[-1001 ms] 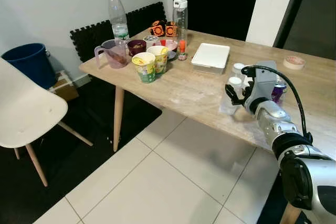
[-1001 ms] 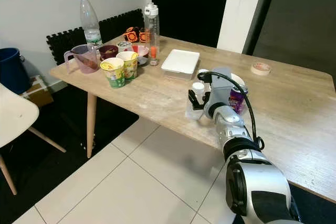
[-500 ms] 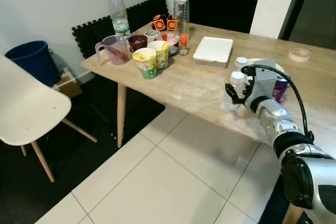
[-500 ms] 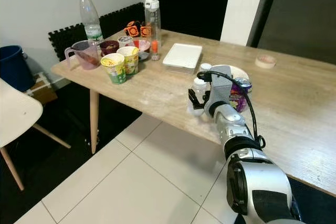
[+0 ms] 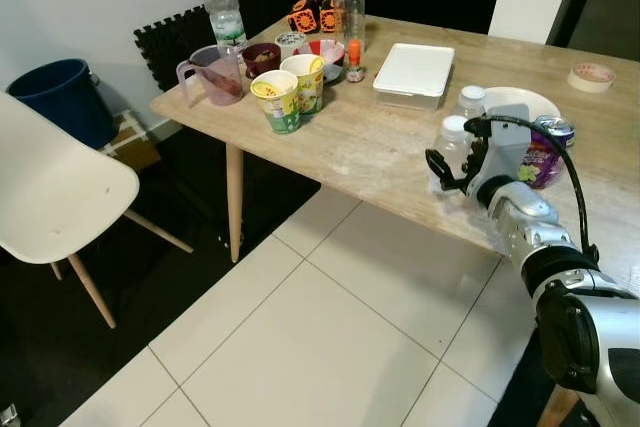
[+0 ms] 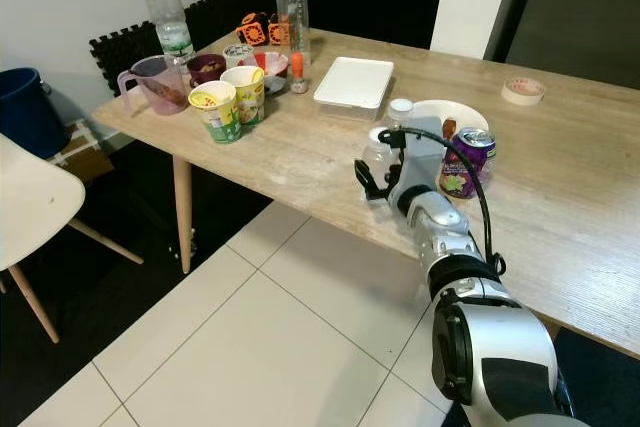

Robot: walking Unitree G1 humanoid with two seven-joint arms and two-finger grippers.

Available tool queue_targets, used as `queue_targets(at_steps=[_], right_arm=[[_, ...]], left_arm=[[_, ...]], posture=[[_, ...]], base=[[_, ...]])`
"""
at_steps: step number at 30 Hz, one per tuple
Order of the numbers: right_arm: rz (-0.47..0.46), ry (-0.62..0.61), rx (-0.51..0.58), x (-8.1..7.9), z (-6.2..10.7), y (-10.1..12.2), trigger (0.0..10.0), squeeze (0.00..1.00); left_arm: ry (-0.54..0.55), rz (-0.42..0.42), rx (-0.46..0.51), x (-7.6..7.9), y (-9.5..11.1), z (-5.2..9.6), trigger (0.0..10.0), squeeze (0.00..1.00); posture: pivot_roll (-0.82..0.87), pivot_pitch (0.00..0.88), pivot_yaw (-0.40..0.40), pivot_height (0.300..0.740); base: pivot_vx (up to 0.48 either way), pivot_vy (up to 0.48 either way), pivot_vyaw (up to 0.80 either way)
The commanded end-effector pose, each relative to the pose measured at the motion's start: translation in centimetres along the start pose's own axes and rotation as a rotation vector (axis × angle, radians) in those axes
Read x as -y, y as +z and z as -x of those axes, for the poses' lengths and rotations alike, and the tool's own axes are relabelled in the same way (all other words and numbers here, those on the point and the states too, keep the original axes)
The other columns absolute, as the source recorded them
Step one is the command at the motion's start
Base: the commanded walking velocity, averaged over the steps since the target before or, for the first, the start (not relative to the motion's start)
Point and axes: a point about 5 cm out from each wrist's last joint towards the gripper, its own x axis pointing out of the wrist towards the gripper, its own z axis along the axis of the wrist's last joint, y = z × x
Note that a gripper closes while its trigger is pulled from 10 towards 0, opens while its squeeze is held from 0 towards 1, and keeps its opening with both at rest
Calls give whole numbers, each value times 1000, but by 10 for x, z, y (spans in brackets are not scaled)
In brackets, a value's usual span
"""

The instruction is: Restocking fridge

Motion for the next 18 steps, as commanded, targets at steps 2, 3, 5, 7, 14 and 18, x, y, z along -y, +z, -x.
queue_targets(at_steps=[2, 3, 5, 7, 14, 18], right_arm=[[26, 28, 52, -5, -5, 14, 10000, 0], [36, 29, 60, -5, -6, 17, 10000, 0], [41, 29, 67, -5, -7, 20, 10000, 0], [42, 32, 81, -6, -8, 25, 10000, 0], [69, 32, 65, -7, -10, 27, 10000, 0], [86, 14, 45, -6, -10, 26, 0, 0]], left_arm=[[8, -25, -3, -8, 3, 2, 10000, 0], [4, -27, 6, -6, 6, 0, 10000, 0], [1, -28, 13, -5, 9, -2, 10000, 0], [-3, -29, 23, -4, 14, -4, 10000, 0], [-1, -26, 20, -3, 12, -4, 10000, 0], [1, -22, 15, -2, 10, -3, 10000, 0]], posture=[[101, 132, 89, 740], [103, 130, 86, 740], [103, 130, 86, 740], [103, 125, 83, 740], [101, 118, 73, 740], [106, 111, 70, 740]], base=[[0, 0, 0], [0, 0, 0], [0, 0, 0], [0, 0, 0], [0, 0, 0], [0, 0, 0]])
